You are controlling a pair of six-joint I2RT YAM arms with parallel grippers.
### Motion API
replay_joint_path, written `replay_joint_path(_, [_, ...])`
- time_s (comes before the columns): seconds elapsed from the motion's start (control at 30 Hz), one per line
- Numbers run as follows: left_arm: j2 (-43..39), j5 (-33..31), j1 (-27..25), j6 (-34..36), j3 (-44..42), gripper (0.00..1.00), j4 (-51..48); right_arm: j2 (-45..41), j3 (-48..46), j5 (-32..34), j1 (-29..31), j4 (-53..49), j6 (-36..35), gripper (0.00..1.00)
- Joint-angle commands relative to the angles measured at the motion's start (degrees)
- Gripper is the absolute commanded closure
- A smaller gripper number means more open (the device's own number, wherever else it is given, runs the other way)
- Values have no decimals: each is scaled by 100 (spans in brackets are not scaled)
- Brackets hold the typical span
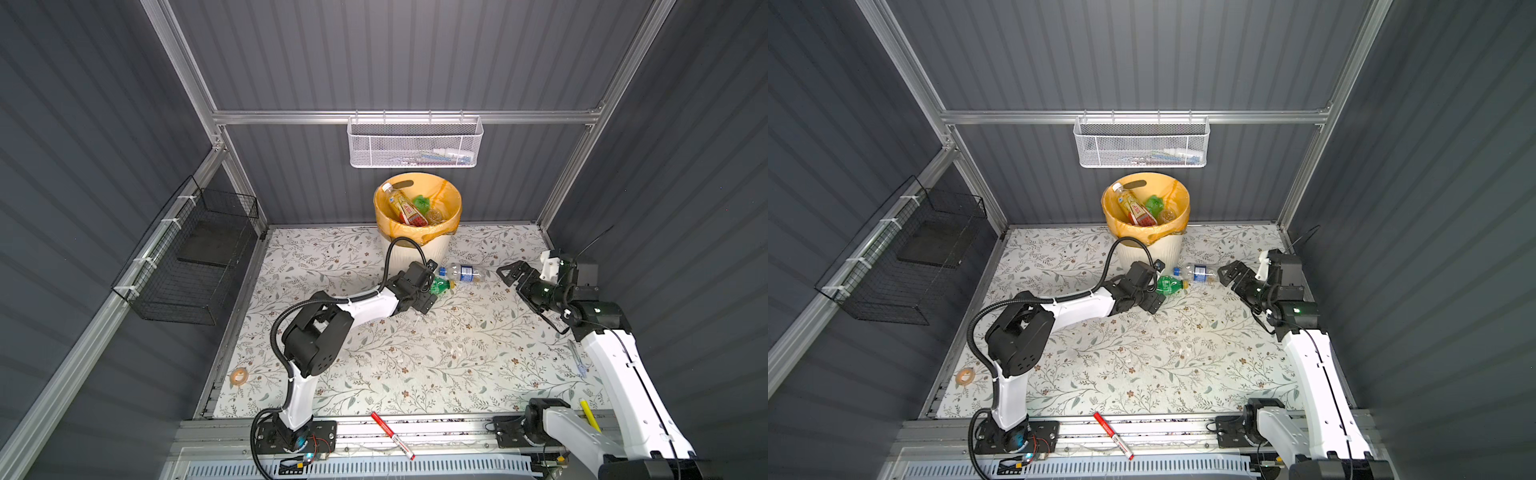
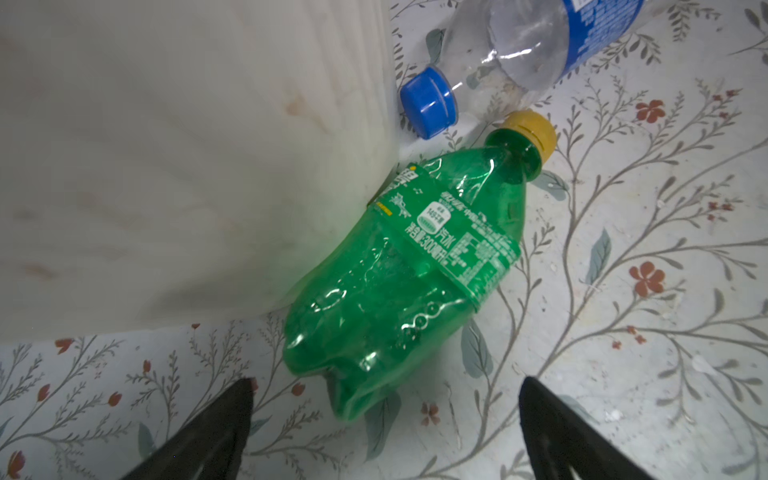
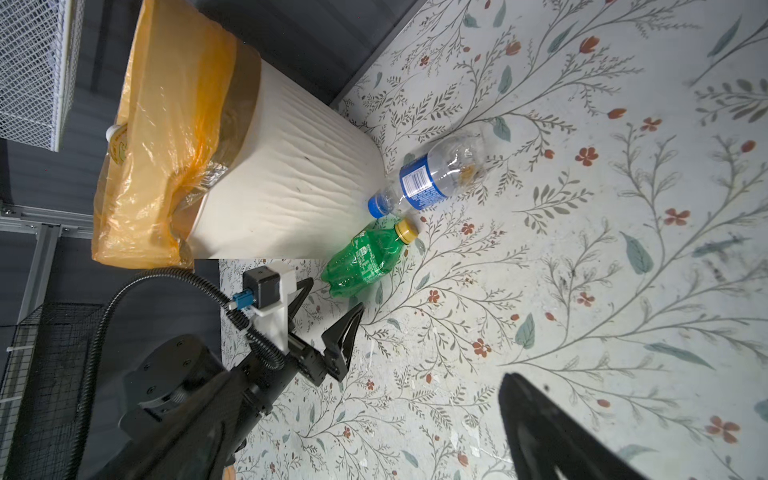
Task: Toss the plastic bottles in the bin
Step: 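Withdraw right arm while left gripper reaches the green yellow-cap bottle, then grasp the green yellow-cap bottle with the left gripper and lift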
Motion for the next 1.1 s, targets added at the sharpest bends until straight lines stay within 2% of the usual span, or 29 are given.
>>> replay_joint_path(0.0, [286, 130, -41, 70, 383, 0, 54, 22, -45, -189, -42, 196, -110, 1])
replay_joint_path(0.27, [263, 665, -93, -292, 226, 0, 57, -2, -184, -275, -83, 300, -82, 1])
replay_joint_path(0.43, [24, 1091, -413, -705, -179, 1, 13, -28, -341, -358, -91, 479, -13, 1])
replay_joint_path(0.57, [-329, 1141, -677, -887, -505, 1, -69, -67, -412, -379, -118, 452, -50, 1])
replay_joint_path(0.67, [-620, 857, -685, -840, -628, 1, -146, -109, -467, -404, -151, 456, -48, 1])
replay_joint_path(0.73, [-719, 664, -676, -632, -484, 0, -231, -113, -500, -436, -153, 477, -28, 1])
replay_joint_path(0.87, [-422, 288, -651, -268, 412, 0, -641, -141, -610, -522, -153, 585, 67, 1])
replay_joint_path(1.07, [437, 583, -439, -171, 1338, 0, -1078, -286, -757, -513, -162, 573, 83, 1])
